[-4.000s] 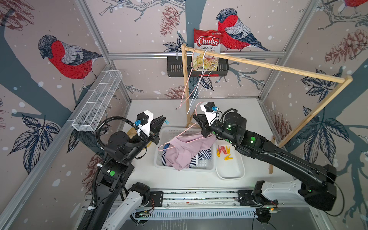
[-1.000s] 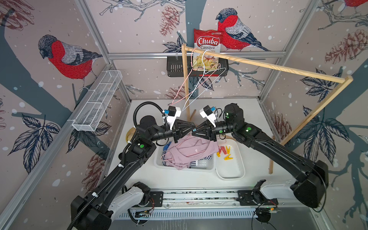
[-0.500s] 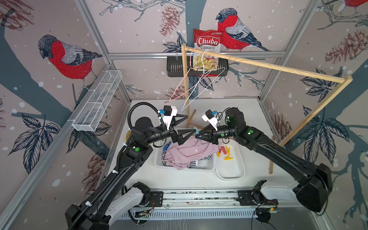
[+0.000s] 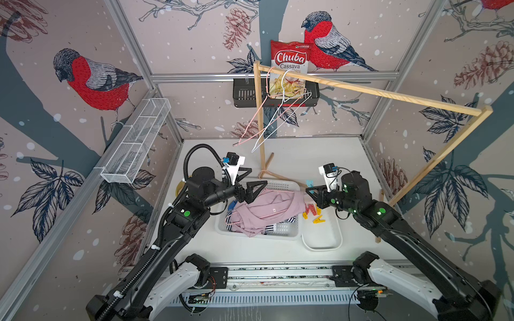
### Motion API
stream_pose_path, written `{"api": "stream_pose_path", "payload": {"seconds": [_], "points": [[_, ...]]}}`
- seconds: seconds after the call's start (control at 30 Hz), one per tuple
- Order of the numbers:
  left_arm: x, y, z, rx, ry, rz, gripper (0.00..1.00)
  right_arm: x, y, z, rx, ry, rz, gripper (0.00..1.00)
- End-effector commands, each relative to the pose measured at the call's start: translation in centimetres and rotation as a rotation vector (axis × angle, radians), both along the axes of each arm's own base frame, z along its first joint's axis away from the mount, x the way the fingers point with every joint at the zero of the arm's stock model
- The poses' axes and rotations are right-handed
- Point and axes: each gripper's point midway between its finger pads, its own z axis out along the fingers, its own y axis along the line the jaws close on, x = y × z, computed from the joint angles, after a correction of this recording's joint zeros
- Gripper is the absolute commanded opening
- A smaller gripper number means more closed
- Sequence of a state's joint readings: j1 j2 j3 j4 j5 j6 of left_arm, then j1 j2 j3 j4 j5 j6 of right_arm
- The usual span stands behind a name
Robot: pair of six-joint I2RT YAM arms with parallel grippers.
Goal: Remove the clothespins securing tank tops to the hanger
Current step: Place the clothespin in the storage box.
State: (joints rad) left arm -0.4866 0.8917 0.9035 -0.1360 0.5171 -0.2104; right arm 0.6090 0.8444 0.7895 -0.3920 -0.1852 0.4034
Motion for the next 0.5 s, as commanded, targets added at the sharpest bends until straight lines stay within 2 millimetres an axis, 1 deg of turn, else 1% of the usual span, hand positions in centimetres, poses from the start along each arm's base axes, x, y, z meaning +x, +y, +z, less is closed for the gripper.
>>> {"api": "stream_pose_path", "payload": {"seconds": [0.0,0.07,0.13,0.23,0.3,0.37,0.47], "points": [[1.0,0.5,-1.6,0.041,0.054,0.062,0.89,0.3,-3.4,-2.0,-0.031,0.075,-0.214,0.0],[1.7,0.5,-2.4,0.045,0.086,0.083,0.87,0.0,-4.1,-2.9,-0.021,0.104,-0.256,0.0],[2.4,0.3,-3.5,0.042,0.13,0.103,0.85,-0.3,-4.3,-4.2,-0.01,0.139,-0.271,0.01],[3.8,-0.1,-5.7,0.041,0.218,0.14,0.8,-0.6,-4.4,-6.3,-0.009,0.192,-0.288,0.01],[5.0,0.1,-7.5,0.048,0.279,0.198,0.8,-0.7,-4.5,-7.7,-0.022,0.22,-0.298,0.04],[6.1,0.6,-8.9,0.05,0.334,0.267,0.82,-0.8,-4.9,-8.9,-0.037,0.245,-0.317,0.08],[7.4,1.3,-10.3,0.0,0.384,0.368,0.85,-1.0,-5.2,-10.5,-0.044,0.273,-0.322,0.1]]}}
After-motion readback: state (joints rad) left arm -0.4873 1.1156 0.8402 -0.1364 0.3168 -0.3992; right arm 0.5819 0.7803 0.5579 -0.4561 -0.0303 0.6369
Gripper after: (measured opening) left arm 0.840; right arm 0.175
